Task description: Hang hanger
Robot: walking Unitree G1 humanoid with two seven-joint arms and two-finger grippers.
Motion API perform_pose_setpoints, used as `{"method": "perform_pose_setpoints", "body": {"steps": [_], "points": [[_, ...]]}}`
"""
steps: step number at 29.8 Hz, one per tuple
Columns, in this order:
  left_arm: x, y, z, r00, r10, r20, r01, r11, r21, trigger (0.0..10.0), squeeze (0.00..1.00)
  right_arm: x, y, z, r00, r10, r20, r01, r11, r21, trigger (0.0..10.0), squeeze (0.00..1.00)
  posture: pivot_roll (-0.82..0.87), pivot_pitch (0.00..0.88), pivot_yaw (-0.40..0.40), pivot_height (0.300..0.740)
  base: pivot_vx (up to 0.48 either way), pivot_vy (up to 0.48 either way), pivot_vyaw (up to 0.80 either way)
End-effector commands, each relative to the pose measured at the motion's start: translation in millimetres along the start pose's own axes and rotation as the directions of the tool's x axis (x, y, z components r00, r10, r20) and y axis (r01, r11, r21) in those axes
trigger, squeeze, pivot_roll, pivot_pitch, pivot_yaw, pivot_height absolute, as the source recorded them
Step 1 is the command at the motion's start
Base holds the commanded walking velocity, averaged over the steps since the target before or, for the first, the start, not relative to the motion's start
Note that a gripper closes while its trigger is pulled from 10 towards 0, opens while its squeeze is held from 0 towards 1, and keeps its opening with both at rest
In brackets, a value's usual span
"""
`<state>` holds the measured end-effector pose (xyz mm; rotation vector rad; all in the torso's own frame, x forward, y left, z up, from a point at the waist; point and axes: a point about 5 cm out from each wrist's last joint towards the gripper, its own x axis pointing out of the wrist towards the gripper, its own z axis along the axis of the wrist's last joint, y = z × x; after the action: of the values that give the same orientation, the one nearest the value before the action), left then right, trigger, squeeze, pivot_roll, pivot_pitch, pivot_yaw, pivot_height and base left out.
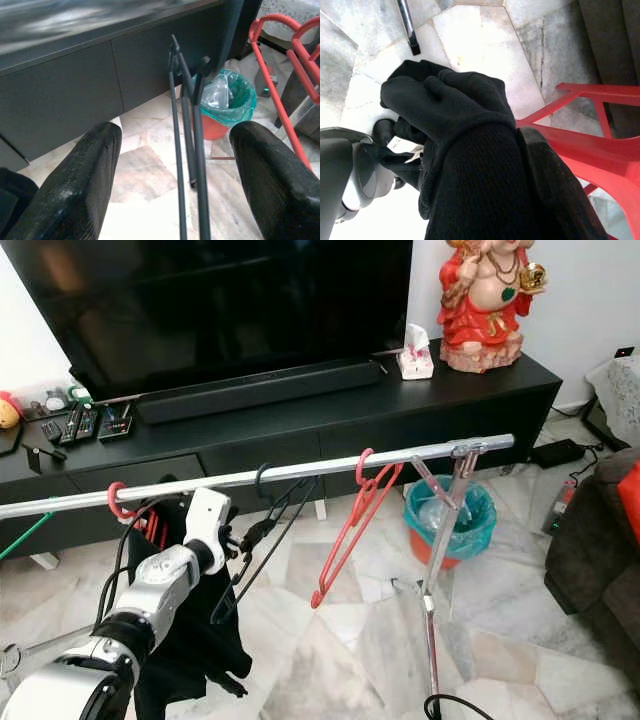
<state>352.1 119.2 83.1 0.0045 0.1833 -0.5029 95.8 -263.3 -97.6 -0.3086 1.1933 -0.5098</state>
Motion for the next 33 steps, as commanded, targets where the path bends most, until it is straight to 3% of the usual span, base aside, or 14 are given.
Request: {"method": "perform_pose_setpoints", "body": {"steps": [1,15,33], "points": [[2.8,-1.0,-0.6,1.000,-0.010,-0.027,0.010,1.000,0.010,10.0,0.00,-0.8,3.8,2.1,1.000,0.013,0.014,-0.013,1.000,0.000,10.0,0.00,-0.06,0.000,0.104,0.740,0.000,0.000,0.00],[18.4,-12.0,8.7,0.997,0.066,-0.038,-0.068,0.997,-0.047,10.0,0.00,-1.5,5.4,1.3,1.000,0.019,0.022,-0.018,1.000,-0.006,10.0,0.00,-0.10,0.002,0.110,0.740,0.000,0.000,0.00],[22.3,-16.3,9.7,0.994,0.105,-0.044,-0.107,0.992,-0.070,10.0,0.00,-4.7,6.6,-15.0,0.999,0.020,0.028,-0.020,1.000,-0.021,10.0,0.00,-0.15,0.054,0.115,0.740,0.000,0.000,0.00]]}}
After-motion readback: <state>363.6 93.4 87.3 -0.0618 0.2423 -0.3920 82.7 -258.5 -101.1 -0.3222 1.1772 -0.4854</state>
